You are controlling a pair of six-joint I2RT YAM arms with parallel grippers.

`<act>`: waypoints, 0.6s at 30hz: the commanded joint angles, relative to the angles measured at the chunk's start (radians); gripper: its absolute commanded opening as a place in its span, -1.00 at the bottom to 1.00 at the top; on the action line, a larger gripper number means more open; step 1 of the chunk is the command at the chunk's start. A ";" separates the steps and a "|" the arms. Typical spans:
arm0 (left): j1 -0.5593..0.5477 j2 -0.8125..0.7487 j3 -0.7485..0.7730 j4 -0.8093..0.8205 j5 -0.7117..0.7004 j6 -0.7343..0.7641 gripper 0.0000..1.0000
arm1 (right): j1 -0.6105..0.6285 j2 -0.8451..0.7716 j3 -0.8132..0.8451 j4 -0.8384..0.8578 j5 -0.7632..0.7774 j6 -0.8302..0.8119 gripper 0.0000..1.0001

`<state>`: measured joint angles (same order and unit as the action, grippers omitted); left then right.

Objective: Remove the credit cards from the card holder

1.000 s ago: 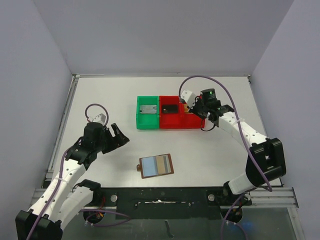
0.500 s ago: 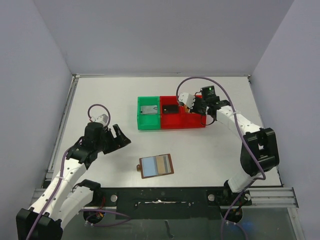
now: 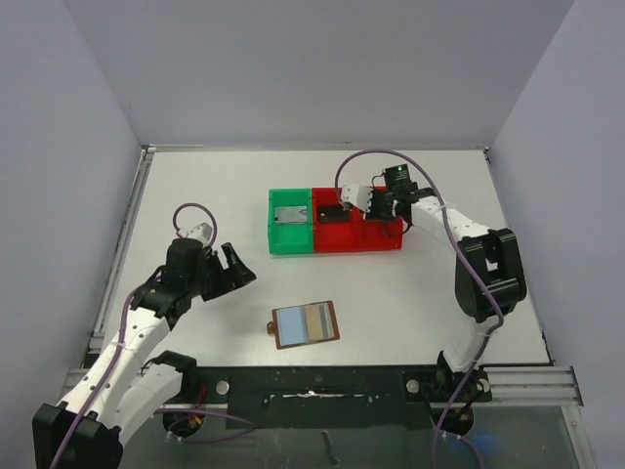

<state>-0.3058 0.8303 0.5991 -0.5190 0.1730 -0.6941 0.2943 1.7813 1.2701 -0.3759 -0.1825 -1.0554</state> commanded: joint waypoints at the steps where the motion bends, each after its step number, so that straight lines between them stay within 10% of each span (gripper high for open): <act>1: 0.005 0.007 0.009 0.061 0.013 0.026 0.54 | -0.001 0.033 0.090 0.005 0.016 -0.054 -1.00; 18: 0.013 0.030 0.021 0.053 0.007 0.048 0.54 | -0.005 0.189 0.173 0.059 0.065 -0.109 -1.00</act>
<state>-0.2993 0.8635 0.5991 -0.5186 0.1726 -0.6678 0.2939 1.9518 1.4105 -0.3851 -0.1455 -1.1446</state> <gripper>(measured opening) 0.765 0.028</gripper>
